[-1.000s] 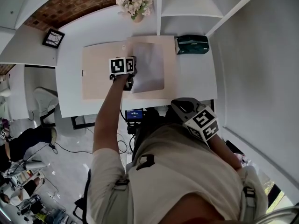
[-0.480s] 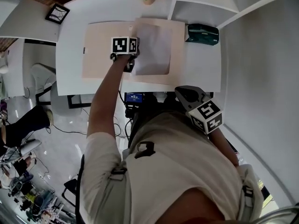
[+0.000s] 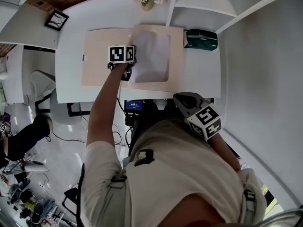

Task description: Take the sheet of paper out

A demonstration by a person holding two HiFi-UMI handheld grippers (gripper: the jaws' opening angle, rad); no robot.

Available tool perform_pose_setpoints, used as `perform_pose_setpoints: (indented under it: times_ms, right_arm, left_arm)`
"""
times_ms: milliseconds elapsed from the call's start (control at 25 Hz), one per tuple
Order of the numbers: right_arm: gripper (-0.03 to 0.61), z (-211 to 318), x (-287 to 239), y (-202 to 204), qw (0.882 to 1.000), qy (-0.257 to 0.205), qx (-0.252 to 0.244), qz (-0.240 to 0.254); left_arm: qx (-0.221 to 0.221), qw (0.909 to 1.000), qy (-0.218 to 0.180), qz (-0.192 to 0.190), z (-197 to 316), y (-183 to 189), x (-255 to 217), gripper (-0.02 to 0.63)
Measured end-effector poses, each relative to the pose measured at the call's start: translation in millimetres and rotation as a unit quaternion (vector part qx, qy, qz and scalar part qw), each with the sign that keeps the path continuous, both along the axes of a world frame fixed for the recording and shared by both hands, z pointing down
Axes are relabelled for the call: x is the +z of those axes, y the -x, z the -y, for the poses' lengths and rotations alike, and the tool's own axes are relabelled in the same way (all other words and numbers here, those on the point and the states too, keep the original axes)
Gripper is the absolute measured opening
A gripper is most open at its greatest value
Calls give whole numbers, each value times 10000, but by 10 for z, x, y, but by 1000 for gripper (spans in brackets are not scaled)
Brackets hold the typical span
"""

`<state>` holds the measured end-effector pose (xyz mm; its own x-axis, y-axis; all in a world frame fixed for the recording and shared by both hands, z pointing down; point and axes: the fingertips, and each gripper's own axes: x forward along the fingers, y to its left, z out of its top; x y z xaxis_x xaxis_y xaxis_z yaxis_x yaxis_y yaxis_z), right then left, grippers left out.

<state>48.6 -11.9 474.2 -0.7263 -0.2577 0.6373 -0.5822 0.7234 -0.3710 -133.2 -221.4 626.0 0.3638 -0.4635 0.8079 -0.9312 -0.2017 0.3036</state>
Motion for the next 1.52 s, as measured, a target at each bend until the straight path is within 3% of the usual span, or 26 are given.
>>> perform_pose_setpoints:
  times_ms: [880,1520]
  right_arm:
    - [18,100,-72,129,9998,-30,-200,2]
    - [18,93,-86,399,9986,-191,-497,-7]
  left_arm:
    - [-455,9988,-136,84,-83,519,-103,15]
    - [-1408,9877,-677,13,-357,1400,-514,15]
